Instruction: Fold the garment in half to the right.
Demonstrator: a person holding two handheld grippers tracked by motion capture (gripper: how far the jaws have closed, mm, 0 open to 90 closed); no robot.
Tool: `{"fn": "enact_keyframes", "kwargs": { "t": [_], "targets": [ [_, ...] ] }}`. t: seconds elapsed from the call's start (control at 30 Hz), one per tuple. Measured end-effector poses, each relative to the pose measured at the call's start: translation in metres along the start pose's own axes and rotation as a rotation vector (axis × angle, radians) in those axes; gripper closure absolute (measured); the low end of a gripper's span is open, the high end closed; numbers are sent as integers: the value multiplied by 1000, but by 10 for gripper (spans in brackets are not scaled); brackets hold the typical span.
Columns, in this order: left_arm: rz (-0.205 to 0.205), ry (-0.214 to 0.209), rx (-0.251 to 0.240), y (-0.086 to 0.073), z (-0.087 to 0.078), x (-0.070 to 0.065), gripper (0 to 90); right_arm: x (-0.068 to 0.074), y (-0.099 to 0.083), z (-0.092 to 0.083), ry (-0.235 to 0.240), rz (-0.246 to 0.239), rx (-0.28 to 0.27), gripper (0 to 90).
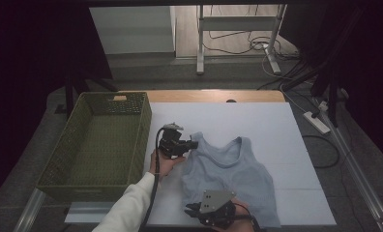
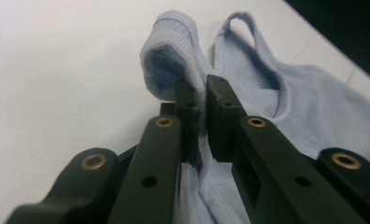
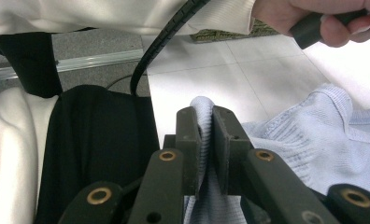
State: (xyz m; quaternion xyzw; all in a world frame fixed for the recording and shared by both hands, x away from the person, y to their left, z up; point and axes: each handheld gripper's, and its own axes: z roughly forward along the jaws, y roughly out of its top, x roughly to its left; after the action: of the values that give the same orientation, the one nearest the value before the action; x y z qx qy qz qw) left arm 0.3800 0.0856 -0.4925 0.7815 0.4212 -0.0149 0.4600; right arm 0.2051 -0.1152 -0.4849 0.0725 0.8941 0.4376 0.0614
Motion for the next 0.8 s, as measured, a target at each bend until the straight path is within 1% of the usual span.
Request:
{"fn": "enact_keyframes", "kwargs": {
  "t": [0.2,0.3,0.57,0.7,0.8],
  "targets": [
    [9,-2,4,4,-5,-4,838,0,1,0,-8,-7,-9,813],
    [6,-10,-2,6,-8,-5,838,0,2,0,-17,-12,-16,813],
    [19,-1,-11,12,-21,-8,839,-1,6,-2,-20,-21,-45,813],
    [9,4,-18,13,-25,-7,839,0,9,-1,-26,-36,-55,813],
    [3,11,-27,16,-32,-7,839,0,15,-1,-28,-54,-75,813]
  ]
}}
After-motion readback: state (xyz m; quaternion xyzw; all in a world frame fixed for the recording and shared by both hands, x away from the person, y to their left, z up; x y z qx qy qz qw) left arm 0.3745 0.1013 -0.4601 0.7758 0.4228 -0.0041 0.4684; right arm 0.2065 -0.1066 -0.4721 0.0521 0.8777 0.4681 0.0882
